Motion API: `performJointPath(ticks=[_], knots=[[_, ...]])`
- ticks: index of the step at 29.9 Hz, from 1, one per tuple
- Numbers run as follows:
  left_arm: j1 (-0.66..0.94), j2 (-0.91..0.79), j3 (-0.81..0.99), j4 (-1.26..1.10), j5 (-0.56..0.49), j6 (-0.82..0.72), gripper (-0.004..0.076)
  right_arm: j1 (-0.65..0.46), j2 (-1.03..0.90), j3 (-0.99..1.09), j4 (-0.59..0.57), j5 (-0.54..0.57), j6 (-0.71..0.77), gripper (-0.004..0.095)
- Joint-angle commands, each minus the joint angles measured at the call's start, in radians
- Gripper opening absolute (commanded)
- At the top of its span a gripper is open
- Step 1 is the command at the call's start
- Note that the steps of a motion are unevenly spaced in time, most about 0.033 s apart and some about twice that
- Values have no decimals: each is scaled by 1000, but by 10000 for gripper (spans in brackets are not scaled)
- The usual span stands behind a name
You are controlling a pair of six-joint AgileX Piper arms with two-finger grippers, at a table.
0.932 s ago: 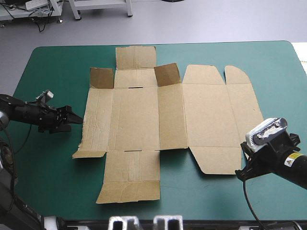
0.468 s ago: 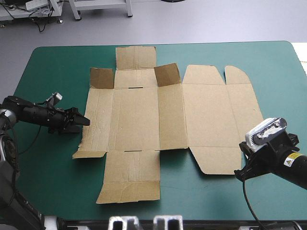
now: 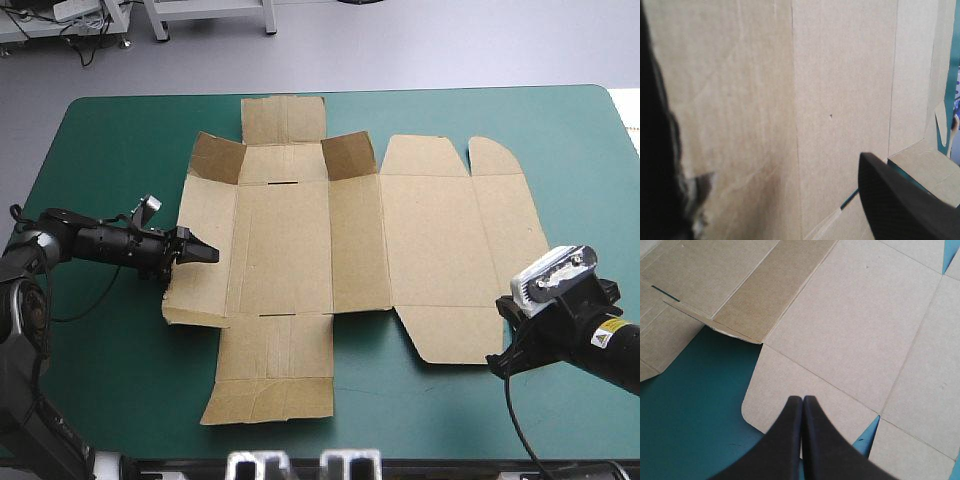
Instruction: Fold the box
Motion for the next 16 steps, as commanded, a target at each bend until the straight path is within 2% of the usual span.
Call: performJointPath(ticks=[1, 10, 13, 16], knots=[[-22, -23, -3, -14, 70, 6, 474, -6, 3, -22, 34, -45, -8, -24], [-60, -17, -3, -10, 27, 5, 454, -6, 3, -22, 35, -33, -6, -24], [-69, 1, -3, -6, 25, 5, 405, -6, 3, -22, 35, -33, -3, -25], [-78, 21, -3, -4, 12, -2, 309, -6, 3, -22, 35, -33, 5, -24]])
